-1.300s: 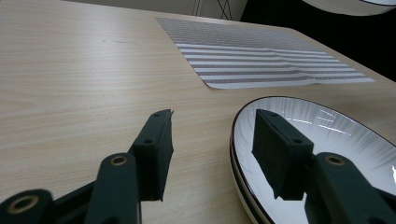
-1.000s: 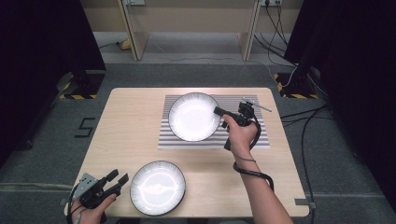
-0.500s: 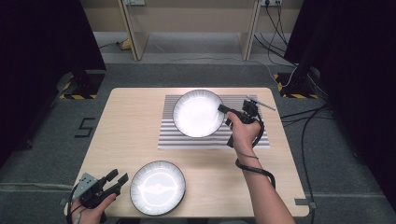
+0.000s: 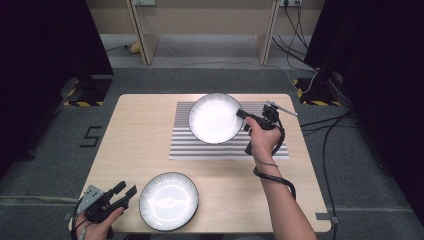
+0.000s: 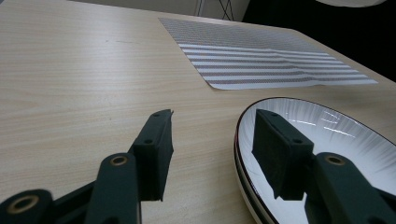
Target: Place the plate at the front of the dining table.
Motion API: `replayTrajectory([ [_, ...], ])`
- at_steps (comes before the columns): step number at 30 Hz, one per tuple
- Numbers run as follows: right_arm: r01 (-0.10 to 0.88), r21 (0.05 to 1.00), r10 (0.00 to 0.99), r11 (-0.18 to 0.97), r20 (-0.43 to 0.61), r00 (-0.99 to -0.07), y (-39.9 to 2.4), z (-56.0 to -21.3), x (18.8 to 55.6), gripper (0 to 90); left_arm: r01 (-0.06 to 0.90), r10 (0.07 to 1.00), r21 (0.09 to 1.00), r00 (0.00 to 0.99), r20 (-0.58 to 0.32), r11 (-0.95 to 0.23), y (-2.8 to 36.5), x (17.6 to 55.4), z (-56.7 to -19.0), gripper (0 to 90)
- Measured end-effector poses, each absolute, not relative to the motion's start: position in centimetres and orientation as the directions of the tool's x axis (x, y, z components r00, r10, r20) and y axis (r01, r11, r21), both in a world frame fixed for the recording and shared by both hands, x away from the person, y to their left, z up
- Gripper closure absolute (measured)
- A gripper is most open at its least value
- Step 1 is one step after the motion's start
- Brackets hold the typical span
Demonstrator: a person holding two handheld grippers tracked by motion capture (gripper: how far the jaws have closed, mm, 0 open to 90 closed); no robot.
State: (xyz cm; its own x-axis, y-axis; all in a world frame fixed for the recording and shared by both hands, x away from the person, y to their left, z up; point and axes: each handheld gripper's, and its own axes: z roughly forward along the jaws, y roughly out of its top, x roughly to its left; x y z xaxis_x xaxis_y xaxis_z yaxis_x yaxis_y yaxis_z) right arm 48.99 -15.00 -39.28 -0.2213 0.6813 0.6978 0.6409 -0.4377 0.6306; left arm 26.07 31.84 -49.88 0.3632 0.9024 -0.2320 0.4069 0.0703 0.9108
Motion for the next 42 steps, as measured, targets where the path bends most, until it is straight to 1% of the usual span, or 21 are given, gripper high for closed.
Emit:
replayTrajectory([
  [23, 0.626, 0.619, 0.685, -0.473, 0.706, -0.181, -16.1, -39.1, 50.3, 81.2, 0.407, 0.903, 0.911, 0.362, -0.231, 0.07, 31.9, 26.1, -49.9, 47.3],
  [42, 0.625, 0.598, 0.682, -0.501, 0.718, -0.139, -16.7, -39.7, 51.4, 81.2, 0.406, 0.903, 0.911, 0.361, -0.232, 0.072, 31.9, 26.1, -49.9, 47.3],
])
